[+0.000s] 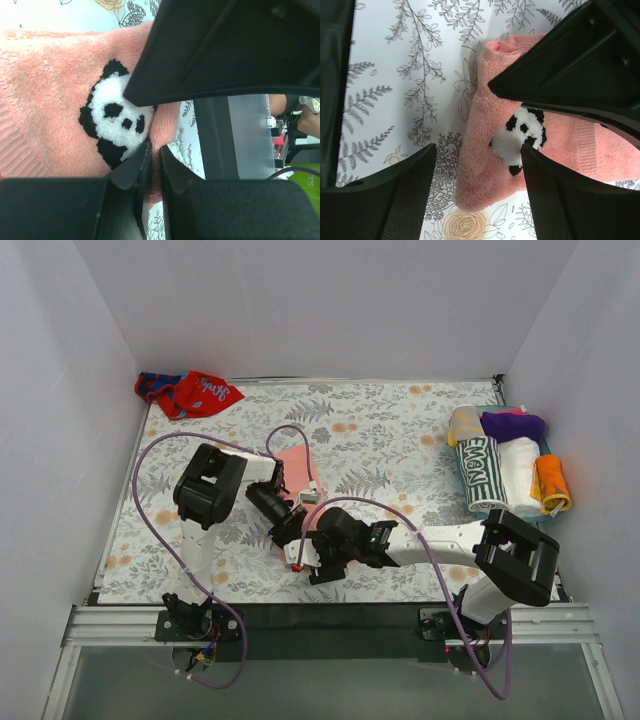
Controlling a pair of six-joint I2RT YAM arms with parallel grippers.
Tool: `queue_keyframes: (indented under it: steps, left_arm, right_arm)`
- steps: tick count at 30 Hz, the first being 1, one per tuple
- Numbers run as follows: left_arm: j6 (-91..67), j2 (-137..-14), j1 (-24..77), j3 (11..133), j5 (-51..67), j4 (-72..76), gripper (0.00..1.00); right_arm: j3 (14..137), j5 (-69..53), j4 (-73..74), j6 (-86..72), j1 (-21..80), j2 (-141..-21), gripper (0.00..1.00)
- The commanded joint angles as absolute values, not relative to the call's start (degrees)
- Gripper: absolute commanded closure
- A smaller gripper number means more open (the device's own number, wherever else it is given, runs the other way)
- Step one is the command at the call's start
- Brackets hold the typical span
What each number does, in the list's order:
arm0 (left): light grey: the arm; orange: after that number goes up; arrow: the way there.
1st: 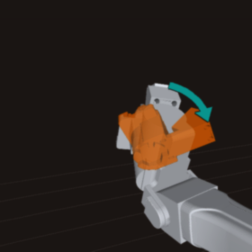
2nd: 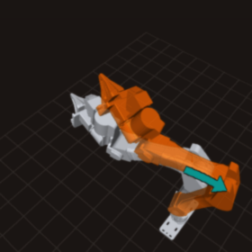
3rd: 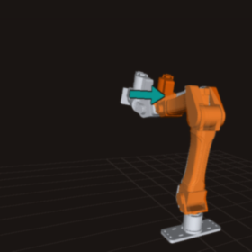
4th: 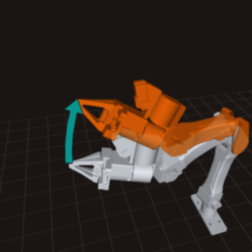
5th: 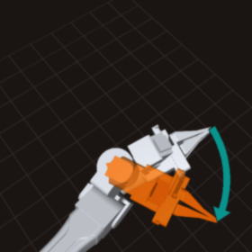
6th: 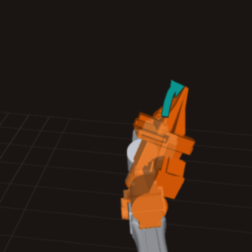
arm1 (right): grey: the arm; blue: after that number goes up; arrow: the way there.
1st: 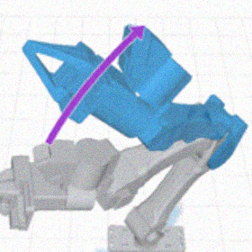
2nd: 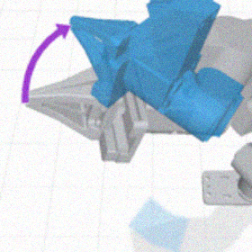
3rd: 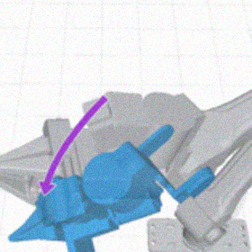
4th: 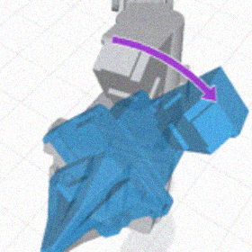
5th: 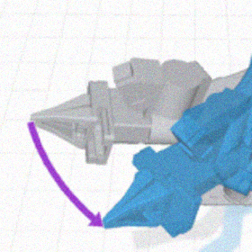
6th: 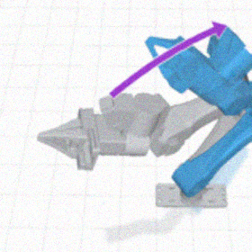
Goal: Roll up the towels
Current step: Roll the towel
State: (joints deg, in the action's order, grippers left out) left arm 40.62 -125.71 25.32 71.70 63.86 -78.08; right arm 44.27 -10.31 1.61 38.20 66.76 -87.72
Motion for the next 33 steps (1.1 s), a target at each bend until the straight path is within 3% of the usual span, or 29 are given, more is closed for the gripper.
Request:
queue_keyframes:
  steps: [1,4,7,11,17,24,30,33]
  left_arm:
    - [43.5,-126.3,24.79,73.3,64.07,-77.25,0.91]
    - [43.86,-126.47,24.79,73.56,63.64,-77.69,0.9]
    - [44.47,-126.3,24.7,73.48,63.72,-77.96,0.9]
    - [44.39,-126.21,24.61,73.21,64.33,-78.05,0.87]
    - [39.75,-118.93,21.63,71.72,66.53,-74.72,0.61]
    - [33.59,-105.39,13.12,69.79,64.08,-69.44,0.53]
    - [28.23,-94.77,2.83,63.99,61.0,-62.5,0.53]
    - [26.2,-84.52,2.37,59.0,56.7,-55.74,0.51]
  right_arm:
    - [44.29,-7.48,-3.6,39.2,66.8,-89.03,0.38]
    - [45.52,-8.08,-3.17,39.2,65.83,-90.88,0.43]
    - [46.31,-8.53,-2.81,40.07,65.48,-92.28,0.57]
    - [48.86,-9.4,-0.01,40.34,64.95,-94.65,0.98]
    - [53.69,-19.76,10.53,38.85,60.21,-95.01,0.99]
    - [61.86,-33.29,21.07,34.37,54.59,-97.81,0.99]
    - [68.8,-39.54,27.93,32.35,51.07,-103.52,0.99]
    - [73.02,-44.1,33.54,31.38,49.4,-108.78,0.99]
